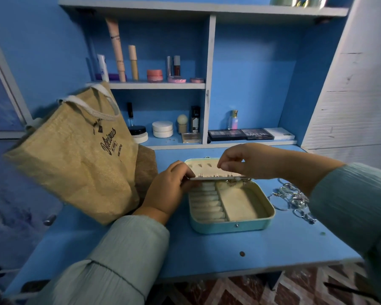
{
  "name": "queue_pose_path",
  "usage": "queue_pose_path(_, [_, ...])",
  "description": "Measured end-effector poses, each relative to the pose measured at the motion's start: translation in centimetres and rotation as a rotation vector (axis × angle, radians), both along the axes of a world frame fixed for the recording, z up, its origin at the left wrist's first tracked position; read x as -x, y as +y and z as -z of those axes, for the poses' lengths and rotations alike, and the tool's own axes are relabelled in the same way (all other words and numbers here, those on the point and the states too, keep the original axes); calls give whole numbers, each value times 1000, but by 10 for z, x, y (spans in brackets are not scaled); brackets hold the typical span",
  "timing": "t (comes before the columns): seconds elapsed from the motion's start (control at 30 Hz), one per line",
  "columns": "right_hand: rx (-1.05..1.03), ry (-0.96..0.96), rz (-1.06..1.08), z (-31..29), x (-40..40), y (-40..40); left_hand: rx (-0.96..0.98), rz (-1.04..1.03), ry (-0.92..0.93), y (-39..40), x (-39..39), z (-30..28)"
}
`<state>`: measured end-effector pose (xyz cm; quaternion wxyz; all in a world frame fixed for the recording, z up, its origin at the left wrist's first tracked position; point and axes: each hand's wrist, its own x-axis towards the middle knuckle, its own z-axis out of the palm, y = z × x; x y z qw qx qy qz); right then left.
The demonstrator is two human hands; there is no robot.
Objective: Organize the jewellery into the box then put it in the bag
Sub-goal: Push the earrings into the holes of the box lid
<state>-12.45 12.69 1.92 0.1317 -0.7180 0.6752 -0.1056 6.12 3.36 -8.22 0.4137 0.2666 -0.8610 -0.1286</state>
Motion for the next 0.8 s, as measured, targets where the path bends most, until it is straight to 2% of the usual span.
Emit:
queue_pose_path(0.1, [37,-35,6,-3,9,18,-52,-19,-17,3,-1,0])
queue_pose_path(0.27, [100,89,11,0,24,43,-141,-61,-6,15,-4,-7])
queue_pose_path(0.47, [194,139,53,12,25,54,-130,-110,-91,37,-11,-16])
queue_pose_path(0.6, [341,136,99,21,22,57,16,-114,-90,52,-13,-23])
queue_pose_path(0.8, [322,92,118,27,20,63,233,-80,-156,68,1,-36])
